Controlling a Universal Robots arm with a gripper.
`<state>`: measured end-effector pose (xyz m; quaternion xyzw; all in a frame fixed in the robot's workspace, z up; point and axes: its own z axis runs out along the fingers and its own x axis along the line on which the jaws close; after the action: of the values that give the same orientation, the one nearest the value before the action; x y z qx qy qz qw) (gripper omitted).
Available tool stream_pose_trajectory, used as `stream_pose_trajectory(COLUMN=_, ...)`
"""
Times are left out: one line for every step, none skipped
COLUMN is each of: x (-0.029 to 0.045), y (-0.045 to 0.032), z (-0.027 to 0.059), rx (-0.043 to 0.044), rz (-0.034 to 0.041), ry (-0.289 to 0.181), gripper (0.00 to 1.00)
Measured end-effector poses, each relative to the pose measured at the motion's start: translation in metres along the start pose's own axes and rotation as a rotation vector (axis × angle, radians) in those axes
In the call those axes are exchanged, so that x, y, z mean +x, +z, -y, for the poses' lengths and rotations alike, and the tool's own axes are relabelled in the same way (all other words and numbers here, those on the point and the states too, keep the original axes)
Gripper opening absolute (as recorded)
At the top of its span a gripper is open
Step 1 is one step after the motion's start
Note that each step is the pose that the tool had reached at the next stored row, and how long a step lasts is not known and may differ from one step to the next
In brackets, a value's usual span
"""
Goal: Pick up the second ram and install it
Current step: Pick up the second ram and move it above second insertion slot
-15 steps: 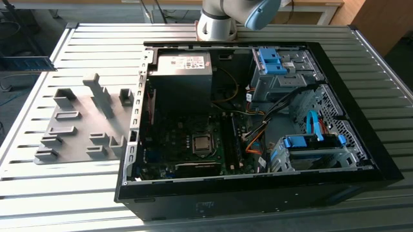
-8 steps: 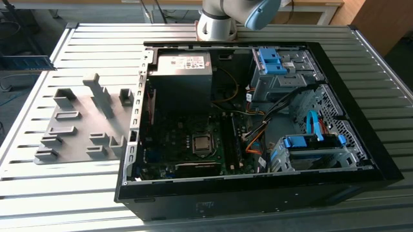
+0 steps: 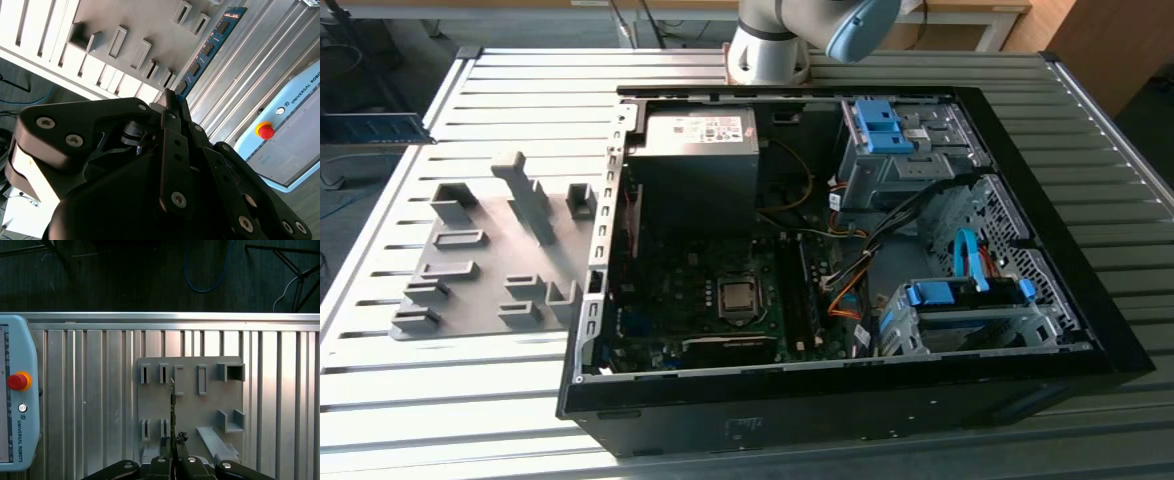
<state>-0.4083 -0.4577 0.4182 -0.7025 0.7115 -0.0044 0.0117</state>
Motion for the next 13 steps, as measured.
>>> stream_pose_trajectory(x=0.0, y=-0.0002, z=0.0, rx=0.0, rz=0.0, ry=0.0, gripper=0.14)
stream_pose_trajectory(x=0.0, y=-0.0004, z=0.0, rx=0.0, rz=0.0, ry=0.0, gripper=0.14)
stream_pose_trajectory(x=0.0, y=-0.0007, z=0.0, rx=0.0, rz=0.0, ry=0.0, gripper=0.14)
stream_pose_trajectory(x=0.0, y=-0.0009, z=0.0, rx=0.0, rz=0.0, ry=0.0, gripper=0.14)
stream_pose_trajectory(x=0.0, y=-0.0011, z=0.0, rx=0.0, rz=0.0, ry=0.0, gripper=0.14)
stream_pose_trajectory(x=0.0, y=-0.0011, z=0.0, rx=0.0, rz=0.0, ry=0.0, gripper=0.14)
stream_pose_trajectory(x=0.0, y=-0.0011, z=0.0001, rx=0.0, rz=0.0, ry=0.0, gripper=0.14)
stream_pose_trajectory(x=0.0, y=-0.0011, z=0.0003, rx=0.0, rz=0.0, ry=0.0, gripper=0.14)
stream_pose_trajectory(x=0.0, y=-0.0012, z=0.0006, rx=0.0, rz=0.0, ry=0.0, gripper=0.14)
stream_pose_trajectory(x=-0.0001, y=-0.0013, z=0.0011, rx=-0.0002, rz=-0.0001, ry=0.0, gripper=0.14)
stream_pose_trajectory(x=0.0, y=-0.0012, z=0.0019, rx=-0.0002, rz=-0.0001, ry=0.0, gripper=0.14)
stream_pose_trajectory(x=0.0, y=-0.0011, z=0.0027, rx=0.0, rz=0.0, ry=0.0, gripper=0.14)
stream_pose_trajectory(x=-0.0001, y=-0.0011, z=0.0035, rx=0.0, rz=0.0, ry=0.0, gripper=0.14)
